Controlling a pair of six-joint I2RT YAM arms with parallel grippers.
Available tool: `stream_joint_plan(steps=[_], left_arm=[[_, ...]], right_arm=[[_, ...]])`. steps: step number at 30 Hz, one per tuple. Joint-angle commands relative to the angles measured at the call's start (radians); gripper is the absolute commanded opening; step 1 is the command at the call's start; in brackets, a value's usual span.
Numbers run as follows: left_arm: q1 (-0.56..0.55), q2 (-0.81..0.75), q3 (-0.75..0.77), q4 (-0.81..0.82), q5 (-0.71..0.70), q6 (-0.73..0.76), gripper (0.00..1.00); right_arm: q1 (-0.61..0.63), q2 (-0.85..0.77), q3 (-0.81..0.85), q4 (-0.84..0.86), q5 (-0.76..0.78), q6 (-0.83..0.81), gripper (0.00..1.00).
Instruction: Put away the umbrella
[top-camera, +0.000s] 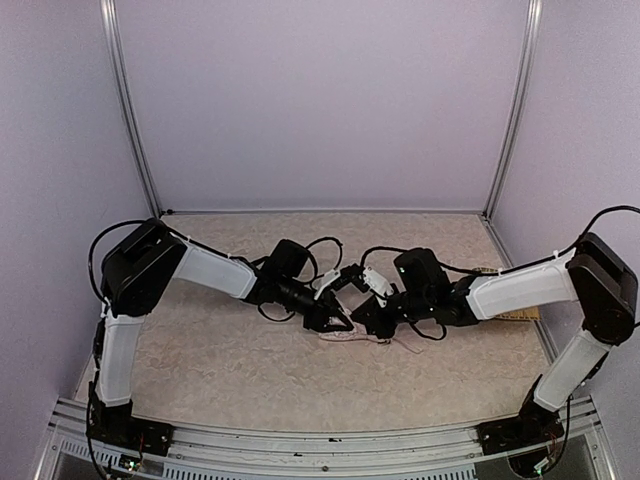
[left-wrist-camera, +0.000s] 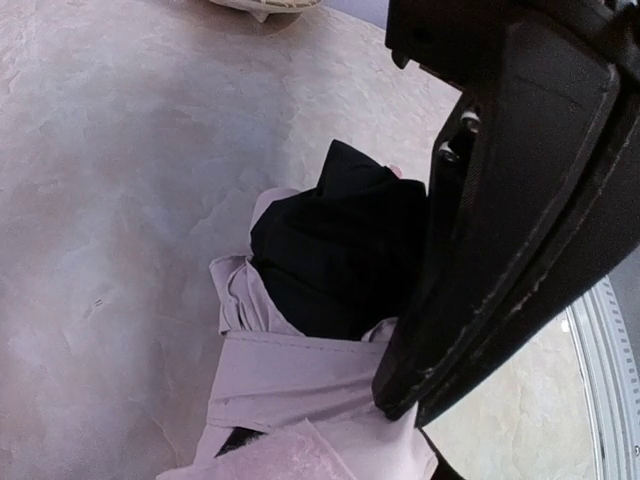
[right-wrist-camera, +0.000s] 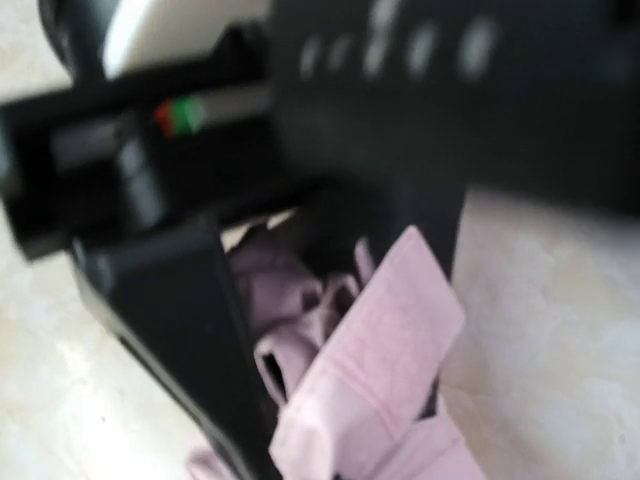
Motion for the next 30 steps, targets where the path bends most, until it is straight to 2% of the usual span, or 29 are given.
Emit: stream_joint_plan(steps=[1, 4, 6, 11, 16, 22, 26, 30], left_arm=[[0.084, 0.100, -0.125, -0.143, -0.207, -0.064, 0.41], [0.068, 0.027, -0.210, 0.028, -0.192, -0.059, 0.51], [0.048, -0.013, -0.254, 0.114, -0.231, -0.052, 0.55], [0.006, -0.034, -0.288, 0.191, -0.375, -0.006, 0.61], [-0.020, -0.072, -0.354, 0.326, -0.393, 0.032, 0.65], [-0.031, -0.136, -0.452, 0.470, -0.381, 0.072, 0.68], [-0.030, -0.184, -0.525, 0.556, -0.372, 0.098, 0.61], [-0.030, -0.218, -0.579, 0.651, -0.355, 0.114, 0.62]], right_arm=[[0.056, -0.005, -0.053, -0.012, -0.020, -0.048, 0.00], [0.055, 0.008, -0.063, 0.015, 0.020, -0.068, 0.00], [0.055, 0.000, -0.080, 0.044, 0.006, -0.085, 0.00], [0.060, -0.019, -0.124, 0.100, -0.047, -0.101, 0.00], [0.059, 0.006, -0.132, 0.127, -0.071, -0.100, 0.00], [0.059, 0.043, -0.120, 0.120, -0.073, -0.106, 0.00], [0.053, 0.058, -0.123, 0.105, -0.049, -0.109, 0.00], [0.050, 0.067, -0.122, 0.094, -0.033, -0.129, 0.00]])
